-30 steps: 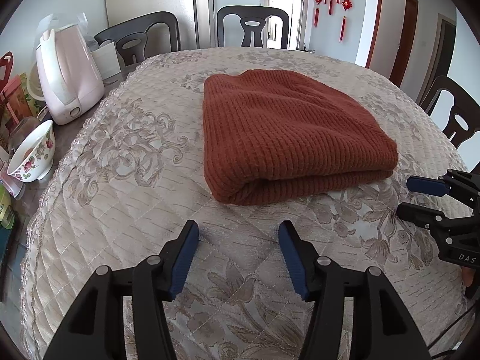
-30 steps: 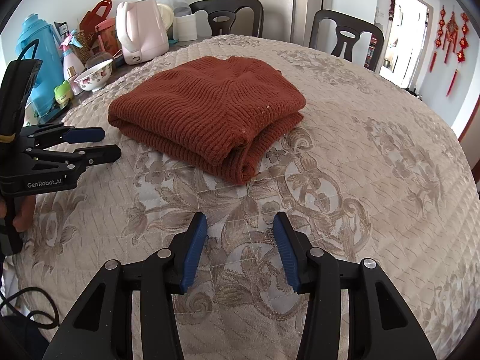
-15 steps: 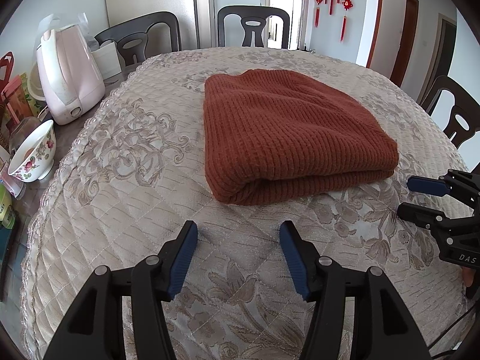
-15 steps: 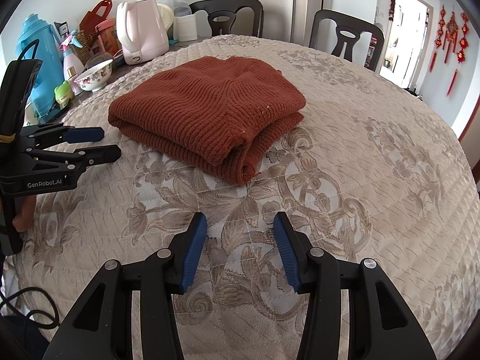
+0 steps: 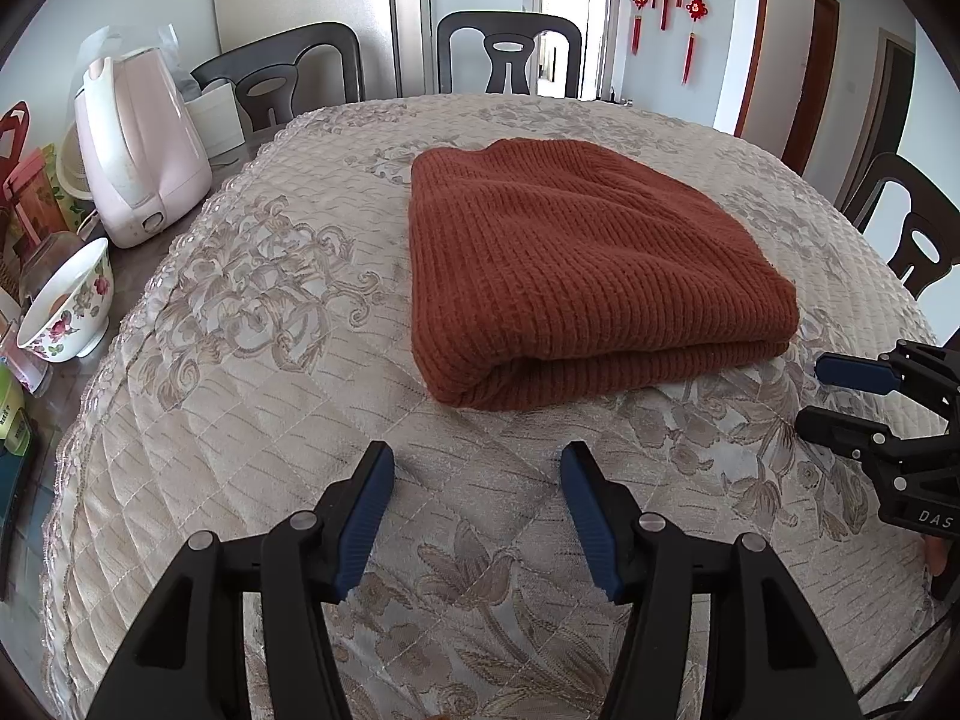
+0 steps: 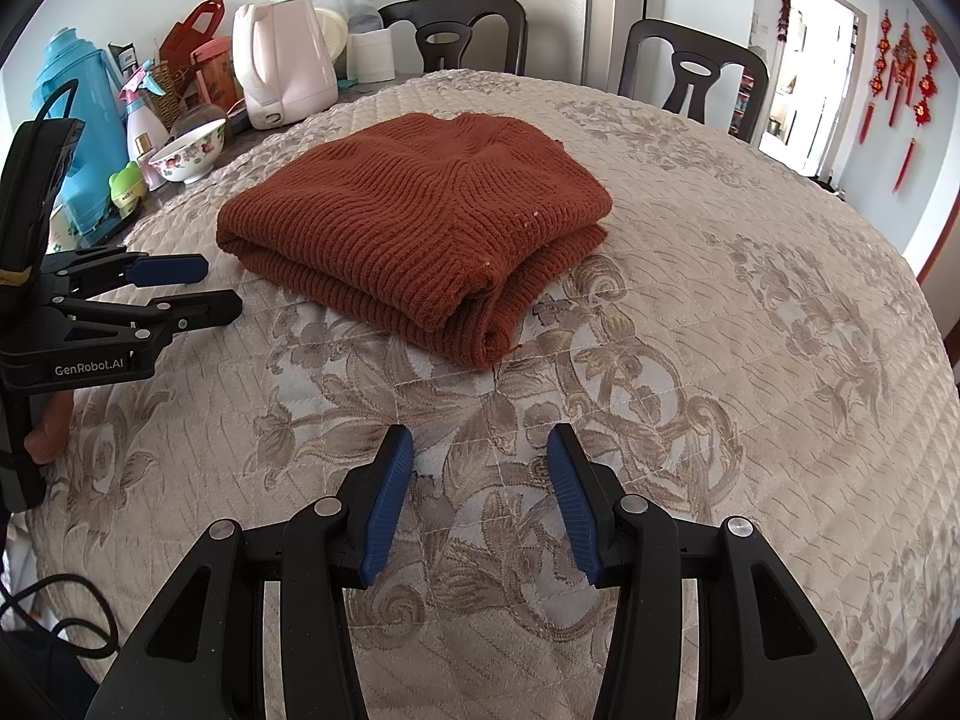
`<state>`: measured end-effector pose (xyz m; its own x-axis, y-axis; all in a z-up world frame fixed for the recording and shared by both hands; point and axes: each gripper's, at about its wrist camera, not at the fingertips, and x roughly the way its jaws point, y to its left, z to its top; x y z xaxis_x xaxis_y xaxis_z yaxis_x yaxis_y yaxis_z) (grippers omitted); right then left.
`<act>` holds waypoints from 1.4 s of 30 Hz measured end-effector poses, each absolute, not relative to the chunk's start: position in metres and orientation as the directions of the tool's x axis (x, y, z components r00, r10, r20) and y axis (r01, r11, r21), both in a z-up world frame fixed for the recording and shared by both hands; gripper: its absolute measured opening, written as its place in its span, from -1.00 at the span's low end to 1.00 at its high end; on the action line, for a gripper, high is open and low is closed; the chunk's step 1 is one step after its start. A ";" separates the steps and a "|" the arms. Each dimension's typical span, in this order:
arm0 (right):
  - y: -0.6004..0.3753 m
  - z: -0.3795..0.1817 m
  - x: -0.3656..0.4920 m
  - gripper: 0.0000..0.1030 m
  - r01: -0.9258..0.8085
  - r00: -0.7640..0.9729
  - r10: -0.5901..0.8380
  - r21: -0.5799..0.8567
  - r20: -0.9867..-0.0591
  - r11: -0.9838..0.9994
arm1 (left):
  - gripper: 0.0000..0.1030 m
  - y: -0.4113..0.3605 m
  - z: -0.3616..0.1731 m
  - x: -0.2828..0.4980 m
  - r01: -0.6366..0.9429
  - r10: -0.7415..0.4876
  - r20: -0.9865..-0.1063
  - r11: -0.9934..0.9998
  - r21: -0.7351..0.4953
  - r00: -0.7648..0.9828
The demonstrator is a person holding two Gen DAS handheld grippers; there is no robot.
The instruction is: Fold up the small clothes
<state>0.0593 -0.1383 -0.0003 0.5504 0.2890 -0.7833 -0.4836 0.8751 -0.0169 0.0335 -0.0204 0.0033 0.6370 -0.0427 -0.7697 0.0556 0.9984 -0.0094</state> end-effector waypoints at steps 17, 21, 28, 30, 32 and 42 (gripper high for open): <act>-0.139 0.000 0.060 -0.08 -0.484 0.550 0.289 -0.016 -0.783 0.875 | 0.22 -0.019 0.003 0.033 0.051 -0.039 -0.771 0.999 -0.008 0.636; -0.139 0.000 0.059 -0.08 -0.484 0.550 0.290 -0.016 -0.783 0.875 | 0.22 -0.019 0.003 0.033 0.051 -0.039 -0.771 0.999 -0.008 0.636; -0.139 0.000 0.060 -0.08 -0.484 0.550 0.290 -0.016 -0.783 0.875 | 0.22 -0.019 0.003 0.033 0.051 -0.039 -0.771 0.999 -0.009 0.636; -0.139 0.000 0.059 -0.08 -0.484 0.550 0.290 -0.016 -0.783 0.875 | 0.22 -0.019 0.003 0.033 0.051 -0.039 -0.771 0.999 -0.008 0.636; -0.139 0.000 0.060 -0.08 -0.484 0.550 0.290 -0.016 -0.783 0.875 | 0.22 -0.019 0.003 0.033 0.051 -0.039 -0.771 0.999 -0.008 0.636; -0.139 0.000 0.060 -0.08 -0.484 0.550 0.290 -0.016 -0.783 0.875 | 0.23 -0.019 0.003 0.033 0.051 -0.038 -0.771 0.999 -0.008 0.636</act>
<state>0.0596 -0.1392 -0.0005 0.5502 0.2902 -0.7830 -0.4838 0.8750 -0.0157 0.0332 -0.0187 0.0026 0.6362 -0.0383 -0.7706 0.0507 0.9987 -0.0077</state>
